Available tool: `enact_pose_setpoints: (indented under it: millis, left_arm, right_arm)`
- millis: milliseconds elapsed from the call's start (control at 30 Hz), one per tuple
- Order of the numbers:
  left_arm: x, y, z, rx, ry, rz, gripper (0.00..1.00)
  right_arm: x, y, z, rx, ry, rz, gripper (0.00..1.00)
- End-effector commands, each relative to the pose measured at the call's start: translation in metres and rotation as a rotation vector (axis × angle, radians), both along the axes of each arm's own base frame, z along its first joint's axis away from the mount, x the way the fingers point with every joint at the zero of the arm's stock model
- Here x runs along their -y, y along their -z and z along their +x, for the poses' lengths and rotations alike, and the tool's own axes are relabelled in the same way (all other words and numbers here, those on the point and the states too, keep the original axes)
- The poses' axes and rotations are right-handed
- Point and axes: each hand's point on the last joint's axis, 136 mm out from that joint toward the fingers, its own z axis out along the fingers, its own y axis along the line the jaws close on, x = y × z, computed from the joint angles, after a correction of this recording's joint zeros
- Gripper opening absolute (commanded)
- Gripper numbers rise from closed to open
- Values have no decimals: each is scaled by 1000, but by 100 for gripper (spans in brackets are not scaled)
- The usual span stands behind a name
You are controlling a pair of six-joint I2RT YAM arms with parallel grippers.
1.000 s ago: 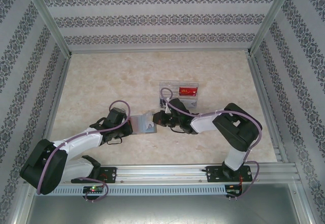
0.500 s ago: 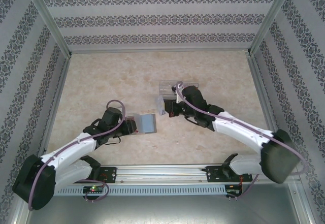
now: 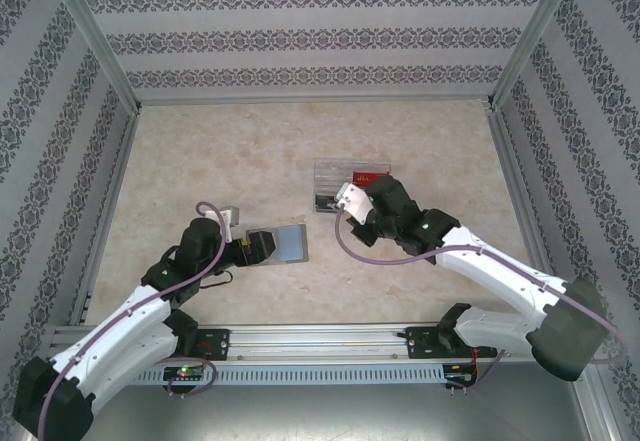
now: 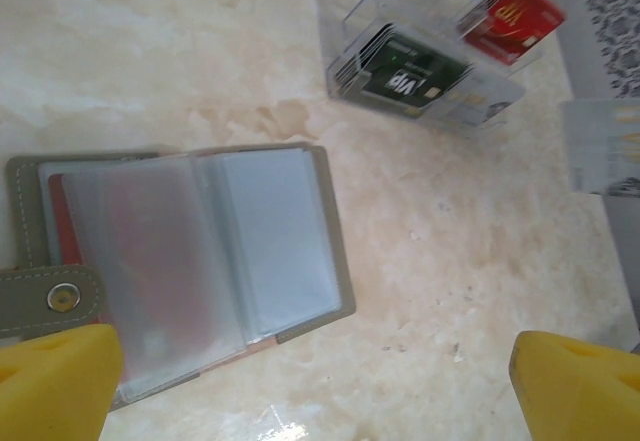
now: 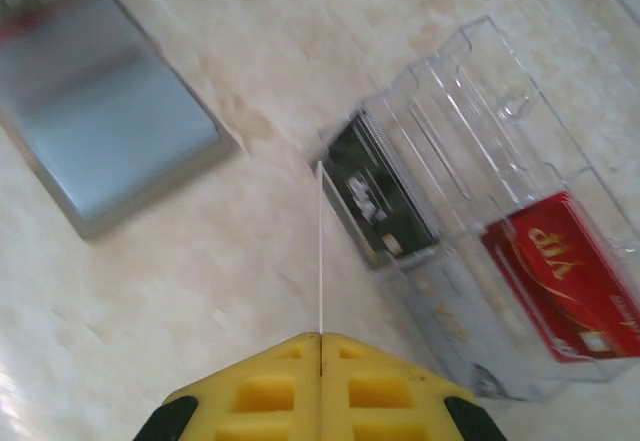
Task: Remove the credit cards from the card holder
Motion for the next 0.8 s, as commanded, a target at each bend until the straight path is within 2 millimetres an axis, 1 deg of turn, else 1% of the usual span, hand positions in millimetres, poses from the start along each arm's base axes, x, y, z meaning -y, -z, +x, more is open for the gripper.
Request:
enact_pose_setpoints:
  millis: [0, 167, 300, 533, 667, 767]
  left_arm:
    - [-6, 3, -6, -4, -7, 1, 100]
    - [-12, -1, -9, 11, -36, 2, 100]
    - [-14, -4, -11, 21, -41, -6, 100]
    - [-15, -3, -12, 19, -43, -9, 100]
    - [-13, -4, -12, 23, -37, -14, 100]
    - [-14, -2, -12, 19, -40, -8, 100]
  right_arm:
    - [23, 20, 7, 111, -99, -266, 0]
    - [32, 30, 19, 191, -190, -386, 0]
    - [44, 43, 30, 179, -209, -451, 0]
    - [46, 58, 47, 139, -219, -468, 0]
    - [48, 61, 62, 110, -189, -455, 0]
    - [47, 62, 70, 104, -181, -463, 0]
